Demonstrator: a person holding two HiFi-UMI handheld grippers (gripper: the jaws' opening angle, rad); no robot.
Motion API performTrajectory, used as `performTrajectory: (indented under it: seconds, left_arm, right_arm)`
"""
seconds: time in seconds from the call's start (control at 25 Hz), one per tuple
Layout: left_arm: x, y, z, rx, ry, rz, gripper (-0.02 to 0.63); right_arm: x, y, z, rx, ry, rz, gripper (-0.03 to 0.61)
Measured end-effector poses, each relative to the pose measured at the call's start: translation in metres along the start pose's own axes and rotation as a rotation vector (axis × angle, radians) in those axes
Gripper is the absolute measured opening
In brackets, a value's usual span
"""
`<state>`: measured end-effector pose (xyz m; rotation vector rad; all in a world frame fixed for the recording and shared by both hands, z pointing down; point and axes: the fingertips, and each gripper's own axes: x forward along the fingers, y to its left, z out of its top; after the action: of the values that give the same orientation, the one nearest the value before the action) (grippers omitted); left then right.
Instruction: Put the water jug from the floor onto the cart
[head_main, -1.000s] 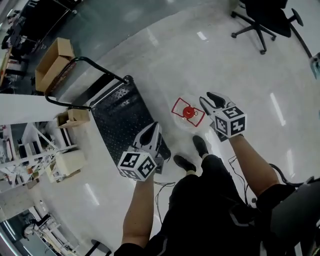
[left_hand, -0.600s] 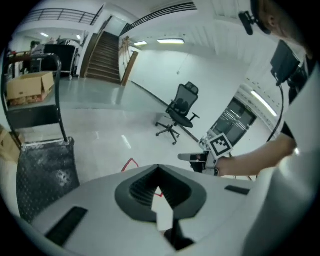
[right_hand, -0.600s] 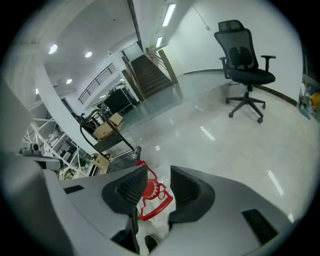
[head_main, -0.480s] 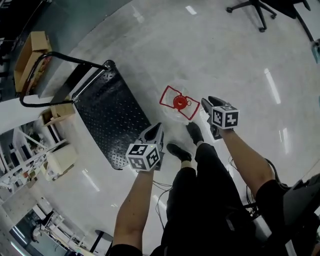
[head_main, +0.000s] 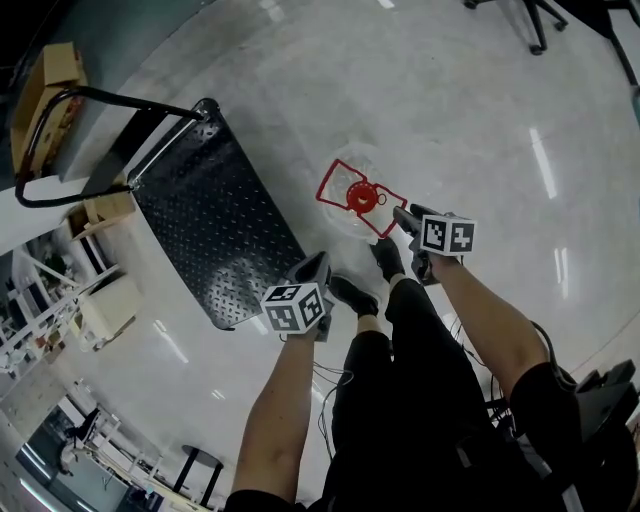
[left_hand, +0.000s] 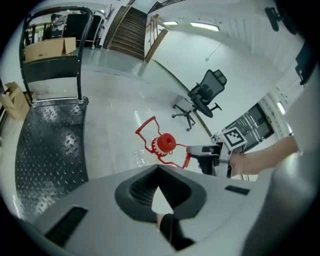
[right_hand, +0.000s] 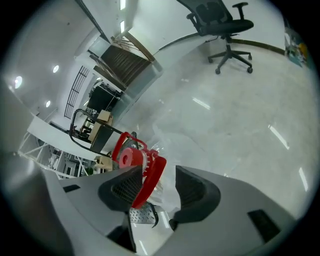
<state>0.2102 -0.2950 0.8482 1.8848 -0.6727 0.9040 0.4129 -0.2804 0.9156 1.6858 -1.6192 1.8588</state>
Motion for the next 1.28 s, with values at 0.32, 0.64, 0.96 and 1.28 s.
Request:
performTrajectory:
  seconds: [0.32, 0.64, 0.96, 1.28]
  left_arm:
    - [0.017, 0.001, -0.01, -0.038, 0.013, -0.016, -0.008]
    - [0.004, 0.004, -0.013, -0.183, -0.079, -0.013, -0.008]
    - [-0.013, -0.002, -0.012, -0.065, -0.061, -0.004, -0.008]
    - [-0.074, -0.007, -0.01, -0.076, -0.141, -0.004, -0.008]
  right_arm:
    - [0.024, -0.011, -0.011, 0.113, 0.011, 0.02, 0.187]
    - [0.034, -0.013, -0.016, 0.149, 0.018, -0.009, 0.096]
    - [0.029, -0.008, 0.0, 0.231, 0.0, -0.001, 0.066]
    - [0.022, 0.017, 0.009, 0.179, 0.022, -0.02, 0.064]
